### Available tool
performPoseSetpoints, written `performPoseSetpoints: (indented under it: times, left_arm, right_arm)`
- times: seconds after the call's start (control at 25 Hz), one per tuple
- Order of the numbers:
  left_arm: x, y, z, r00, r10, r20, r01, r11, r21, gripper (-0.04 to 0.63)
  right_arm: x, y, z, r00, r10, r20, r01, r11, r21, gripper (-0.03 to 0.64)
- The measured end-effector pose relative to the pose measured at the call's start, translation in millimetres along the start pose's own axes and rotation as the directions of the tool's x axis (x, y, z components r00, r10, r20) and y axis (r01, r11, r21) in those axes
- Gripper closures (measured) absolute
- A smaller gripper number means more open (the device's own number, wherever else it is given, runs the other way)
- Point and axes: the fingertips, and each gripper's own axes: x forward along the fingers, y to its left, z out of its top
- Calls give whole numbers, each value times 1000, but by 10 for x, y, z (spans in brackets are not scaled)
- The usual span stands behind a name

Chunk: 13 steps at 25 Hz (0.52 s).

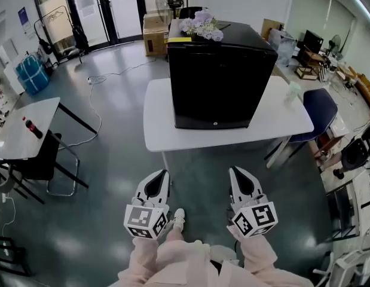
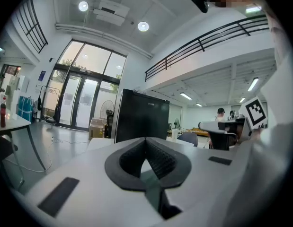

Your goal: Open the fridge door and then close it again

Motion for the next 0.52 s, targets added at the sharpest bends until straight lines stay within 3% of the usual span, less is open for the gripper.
performPoseSetpoints:
  times: [0.52]
  left_arm:
    - [-245, -257, -164, 1000, -3, -7, 2, 1000, -26, 584]
  right_arm:
    - [-316, 180, -95, 1000, 22, -1, -22, 999, 28, 607]
